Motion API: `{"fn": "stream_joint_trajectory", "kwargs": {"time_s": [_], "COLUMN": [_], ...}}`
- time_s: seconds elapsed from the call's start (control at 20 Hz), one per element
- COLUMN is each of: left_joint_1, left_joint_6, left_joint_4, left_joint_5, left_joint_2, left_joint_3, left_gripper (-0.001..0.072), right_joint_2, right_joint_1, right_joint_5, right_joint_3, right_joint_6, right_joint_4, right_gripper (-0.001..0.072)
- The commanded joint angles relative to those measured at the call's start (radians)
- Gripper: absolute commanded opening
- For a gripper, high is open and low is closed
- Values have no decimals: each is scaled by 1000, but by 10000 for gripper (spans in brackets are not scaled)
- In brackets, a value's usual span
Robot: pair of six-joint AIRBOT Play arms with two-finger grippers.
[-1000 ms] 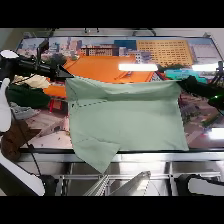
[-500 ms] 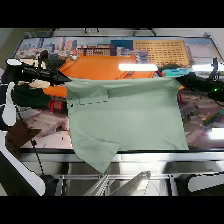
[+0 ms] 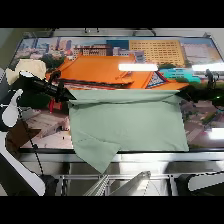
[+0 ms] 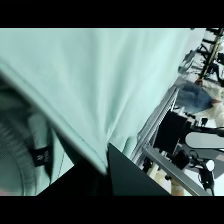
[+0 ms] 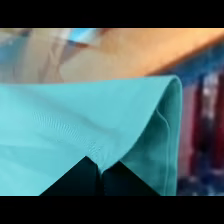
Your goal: Fold the shirts.
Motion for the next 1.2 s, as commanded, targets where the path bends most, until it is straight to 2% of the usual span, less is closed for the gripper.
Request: {"fn": "stream_joint_trajectory", "kwargs": {"time_s": [0.0,0.05,0.1,0.15,0.25,0.35,0.45,0.55,0.7,0.85,1.05,1.15], "left_joint_1": [-2,-2,2,11,35,74,125,175,243,269,234,182], "left_joint_6": [-60,-94,-122,-142,-117,-41,29,73,95,119,131,147], "left_joint_4": [59,60,60,60,62,63,63,63,63,64,63,59], "left_joint_5": [-63,-93,-127,-141,-117,-56,32,101,176,263,324,352], "left_joint_2": [1,1,1,6,57,165,303,435,558,642,668,646], "left_joint_3": [-21,-21,-21,-24,-76,-211,-411,-631,-882,-1042,-1136,-1145], "left_gripper": [74,319,480,522,521,521,521,522,522,521,521,522], "right_joint_2": [-5,-2,6,19,71,135,211,267,282,281,276,276], "right_joint_1": [-2,-5,-14,-29,-82,-140,-189,-219,-226,-218,-175,-135], "right_joint_5": [6,14,46,100,207,290,337,345,325,247,201,202], "right_joint_3": [-2,-1,4,18,35,17,-84,-212,-369,-484,-549,-549], "right_joint_6": [9,29,47,61,114,164,192,189,183,183,172,172], "right_joint_4": [-43,-45,-48,-65,-151,-308,-444,-506,-529,-506,-487,-467], "right_gripper": [71,296,392,391,392,391,390,390,391,391,390,348]}}
